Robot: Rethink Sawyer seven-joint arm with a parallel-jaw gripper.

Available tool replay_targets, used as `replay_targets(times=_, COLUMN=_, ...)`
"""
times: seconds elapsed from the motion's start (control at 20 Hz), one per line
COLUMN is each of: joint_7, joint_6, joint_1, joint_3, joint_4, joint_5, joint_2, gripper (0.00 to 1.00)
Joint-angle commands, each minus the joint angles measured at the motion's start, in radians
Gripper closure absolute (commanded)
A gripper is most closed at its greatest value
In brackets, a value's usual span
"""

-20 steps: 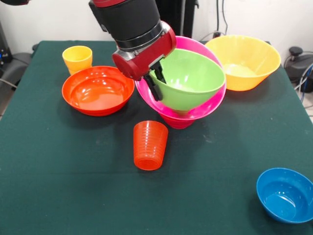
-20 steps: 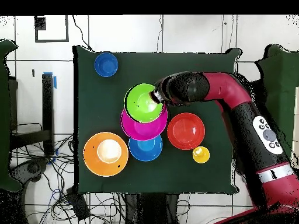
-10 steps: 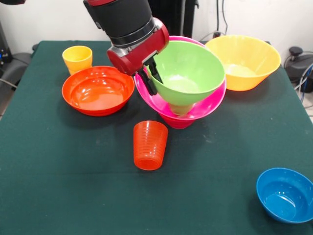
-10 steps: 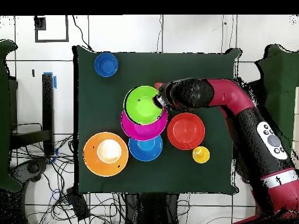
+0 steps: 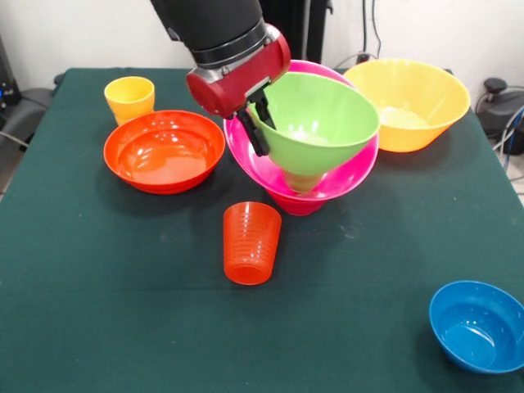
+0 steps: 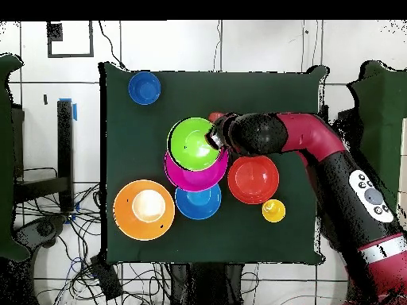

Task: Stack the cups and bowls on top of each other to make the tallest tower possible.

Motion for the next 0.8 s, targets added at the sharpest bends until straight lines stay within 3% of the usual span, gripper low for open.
replay_targets(times=0.05, joint_7=-0.025, joint_6=-0.098, joint_1=0.027, joint_3=-0.043, joint_4=0.105, joint_5=-0.084, joint_2=-0.032, gripper=1.0)
replay_targets(times=0.8, joint_7=0.039, joint_6=-0.165, joint_1=0.027, joint_3=-0.078, joint_4=0.202, joint_5=-0.067, joint_2=-0.096, gripper=1.0)
